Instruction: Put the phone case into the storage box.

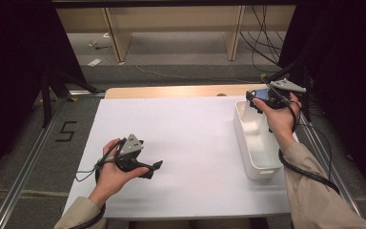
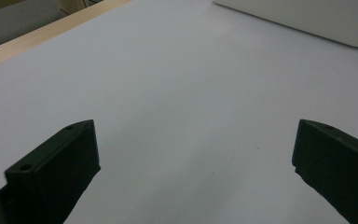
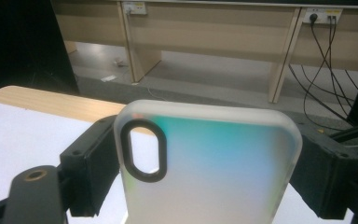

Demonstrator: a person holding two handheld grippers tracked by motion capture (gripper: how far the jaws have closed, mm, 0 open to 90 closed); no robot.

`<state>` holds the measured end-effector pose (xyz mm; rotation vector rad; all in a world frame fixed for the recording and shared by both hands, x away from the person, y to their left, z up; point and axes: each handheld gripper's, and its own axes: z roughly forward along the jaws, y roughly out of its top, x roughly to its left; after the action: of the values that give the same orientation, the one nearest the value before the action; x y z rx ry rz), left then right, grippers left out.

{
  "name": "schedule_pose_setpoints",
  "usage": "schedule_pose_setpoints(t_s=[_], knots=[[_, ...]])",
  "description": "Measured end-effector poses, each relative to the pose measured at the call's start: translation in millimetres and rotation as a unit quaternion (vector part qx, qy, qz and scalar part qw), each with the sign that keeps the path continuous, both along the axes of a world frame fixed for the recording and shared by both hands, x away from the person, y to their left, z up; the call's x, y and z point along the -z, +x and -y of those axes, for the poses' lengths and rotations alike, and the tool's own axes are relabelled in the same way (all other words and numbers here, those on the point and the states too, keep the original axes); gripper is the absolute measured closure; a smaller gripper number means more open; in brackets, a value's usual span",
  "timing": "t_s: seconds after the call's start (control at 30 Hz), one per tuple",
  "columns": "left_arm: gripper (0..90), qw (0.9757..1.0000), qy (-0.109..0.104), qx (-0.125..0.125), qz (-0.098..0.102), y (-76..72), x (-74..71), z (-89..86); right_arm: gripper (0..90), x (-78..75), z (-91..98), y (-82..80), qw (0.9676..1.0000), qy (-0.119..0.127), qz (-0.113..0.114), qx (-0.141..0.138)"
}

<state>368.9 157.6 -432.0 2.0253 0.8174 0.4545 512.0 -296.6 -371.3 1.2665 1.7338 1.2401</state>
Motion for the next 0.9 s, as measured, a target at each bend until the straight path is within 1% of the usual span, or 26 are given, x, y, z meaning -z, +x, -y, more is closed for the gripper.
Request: schedule_pose_setpoints(t_s=[0.47,0.9], knots=[[0.1,1.0,0.0,0.0,0.0,-0.1,-0.1,-0.2,18.6,2.1,-2.4,4.3,1.0,-0.007,-0.001,-0.001],[0.1,1.0,0.001,0.0,0.0,0.0,0.1,0.0,18.6,3.3,-2.7,7.2,1.0,-0.005,-0.001,0.001]])
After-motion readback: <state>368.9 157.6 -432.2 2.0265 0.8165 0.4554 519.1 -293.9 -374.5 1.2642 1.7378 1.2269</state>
